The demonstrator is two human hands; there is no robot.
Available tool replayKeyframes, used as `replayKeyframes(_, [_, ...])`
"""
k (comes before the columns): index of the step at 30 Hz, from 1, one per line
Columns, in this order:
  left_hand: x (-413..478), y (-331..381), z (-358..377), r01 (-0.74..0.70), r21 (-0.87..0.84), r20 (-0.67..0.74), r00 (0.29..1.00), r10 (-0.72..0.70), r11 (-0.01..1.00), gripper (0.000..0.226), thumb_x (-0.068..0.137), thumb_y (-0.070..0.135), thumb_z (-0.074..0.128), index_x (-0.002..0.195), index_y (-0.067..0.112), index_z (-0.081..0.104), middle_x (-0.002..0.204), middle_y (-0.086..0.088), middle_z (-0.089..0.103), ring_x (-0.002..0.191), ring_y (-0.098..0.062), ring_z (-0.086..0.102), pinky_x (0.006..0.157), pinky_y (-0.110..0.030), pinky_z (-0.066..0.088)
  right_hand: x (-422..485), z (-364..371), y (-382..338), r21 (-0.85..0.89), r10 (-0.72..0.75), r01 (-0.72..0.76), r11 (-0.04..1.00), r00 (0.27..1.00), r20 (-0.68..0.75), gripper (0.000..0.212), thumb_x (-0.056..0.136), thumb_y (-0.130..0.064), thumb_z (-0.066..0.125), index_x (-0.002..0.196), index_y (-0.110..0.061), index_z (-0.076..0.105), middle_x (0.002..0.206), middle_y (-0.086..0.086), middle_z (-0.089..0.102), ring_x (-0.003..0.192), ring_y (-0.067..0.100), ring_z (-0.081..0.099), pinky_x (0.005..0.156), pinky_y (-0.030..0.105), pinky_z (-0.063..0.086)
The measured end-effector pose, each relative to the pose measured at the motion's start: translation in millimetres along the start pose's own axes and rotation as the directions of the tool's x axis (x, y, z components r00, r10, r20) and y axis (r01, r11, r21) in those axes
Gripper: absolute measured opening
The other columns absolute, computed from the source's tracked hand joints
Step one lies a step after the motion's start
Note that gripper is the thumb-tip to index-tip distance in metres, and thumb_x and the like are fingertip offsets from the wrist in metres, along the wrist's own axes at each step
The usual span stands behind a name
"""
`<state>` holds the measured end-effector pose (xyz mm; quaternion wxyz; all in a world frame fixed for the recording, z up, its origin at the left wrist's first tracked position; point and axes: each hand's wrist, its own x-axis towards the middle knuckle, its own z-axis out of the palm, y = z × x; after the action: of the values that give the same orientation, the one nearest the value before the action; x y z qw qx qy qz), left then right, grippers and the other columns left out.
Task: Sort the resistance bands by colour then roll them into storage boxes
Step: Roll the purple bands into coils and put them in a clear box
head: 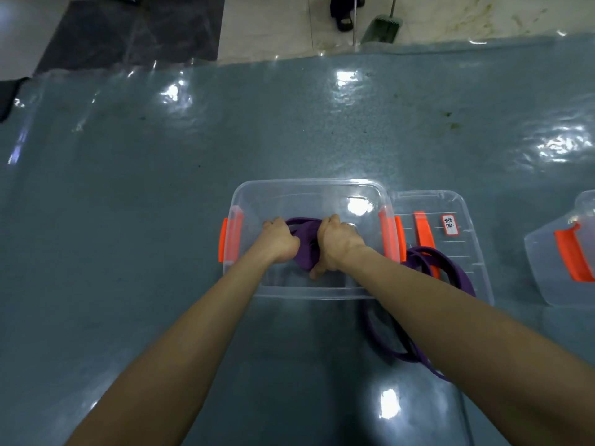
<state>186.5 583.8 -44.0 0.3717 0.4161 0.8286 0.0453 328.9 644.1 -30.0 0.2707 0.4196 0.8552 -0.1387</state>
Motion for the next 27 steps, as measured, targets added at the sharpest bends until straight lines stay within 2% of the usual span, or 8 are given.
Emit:
replayKeyframes(5, [-76,-13,-10,-0.303,0.051,-0.268,0.914,0.305,0.952,0.029,0.112,0.023,0.044,0.122,0.013,0.069,0.122,-0.009,0.072,0.112,-0.029,0.065,0.095,-0.039,0.049,-20,-23,11,0.220,0.023,-0.031,0.975,0.999,0.040,0.085,0.086,-0.057,0.083,0.142,-0.001,0.052,0.139,0.021,0.055,0.123,0.033,0.063,0.101,0.038,0.055])
replayKeyframes(9, [-141,-24,2,-0.451,0.224,-0.276,0.820,0.500,0.864,0.048,0.108,0.063,0.038,0.115,0.027,0.069,0.106,0.006,0.075,0.098,-0.018,0.068,0.087,-0.042,0.053,-67,-33,32,0.390,0.022,0.081,0.917,0.967,-0.252,0.032,0.099,-0.011,0.055,0.127,-0.005,0.069,0.128,0.019,0.072,0.118,0.037,0.068,0.097,0.040,0.055])
replayKeyframes(11, [-149,-29,15,-0.479,0.378,-0.225,0.783,0.580,0.792,0.057,0.100,0.077,0.043,0.120,0.029,0.068,0.107,0.008,0.076,0.099,-0.018,0.070,0.087,-0.042,0.054,-104,-22,43,0.526,0.103,0.214,0.823,0.854,-0.509,0.039,0.090,-0.004,0.048,0.118,-0.012,0.074,0.114,0.007,0.077,0.106,0.027,0.070,0.095,0.038,0.055])
replayKeyframes(13, [-141,-30,25,-0.464,0.518,-0.203,0.749,0.631,0.718,0.042,0.097,0.066,0.058,0.116,0.028,0.068,0.100,0.006,0.075,0.096,-0.023,0.071,0.081,-0.040,0.052,-145,1,51,0.584,0.240,0.335,0.740,0.679,-0.694,0.033,0.089,-0.006,0.045,0.106,-0.015,0.073,0.102,-0.001,0.073,0.092,0.017,0.066,0.085,0.031,0.050])
replayKeyframes(15, [-132,-25,30,-0.414,0.572,-0.244,0.739,0.628,0.709,0.024,0.093,0.046,0.075,0.096,0.024,0.066,0.084,0.002,0.072,0.080,-0.029,0.069,0.065,-0.037,0.045,-178,30,56,0.646,0.401,0.322,0.692,0.572,-0.716,0.025,0.090,-0.007,0.047,0.096,-0.014,0.070,0.095,-0.003,0.070,0.085,0.015,0.061,0.079,0.029,0.046])
replayKeyframes(18, [-124,-23,35,-0.366,0.578,-0.297,0.738,0.606,0.730,0.032,0.083,0.039,0.088,0.079,0.022,0.061,0.067,0.001,0.064,0.062,-0.030,0.063,0.054,-0.032,0.032,-188,89,71,0.748,0.580,0.104,0.655,0.566,-0.586,0.014,0.094,-0.011,0.058,0.103,-0.013,0.068,0.103,0.003,0.070,0.095,0.026,0.065,0.084,0.038,0.051])
replayKeyframes(22, [-119,-28,36,-0.362,0.561,-0.362,0.701,0.614,0.744,0.026,0.089,0.037,0.082,0.082,0.022,0.061,0.069,0.001,0.064,0.065,-0.029,0.061,0.052,-0.036,0.045,-181,154,78,0.652,0.588,-0.231,0.722,0.702,-0.402,0.071,0.084,-0.041,0.082,0.135,-0.003,0.052,0.132,0.018,0.058,0.121,0.041,0.056,0.102,0.053,0.051])
replayKeyframes(27, [-117,-25,40,-0.330,0.586,-0.383,0.692,0.612,0.740,0.022,0.093,0.036,0.079,0.083,0.022,0.065,0.071,0.001,0.067,0.065,-0.027,0.061,0.052,-0.034,0.043,-164,159,74,0.533,0.660,-0.450,0.717,0.683,-0.311,0.125,0.065,-0.063,0.091,0.155,0.002,0.032,0.152,0.023,0.046,0.134,0.041,0.048,0.106,0.055,0.046])
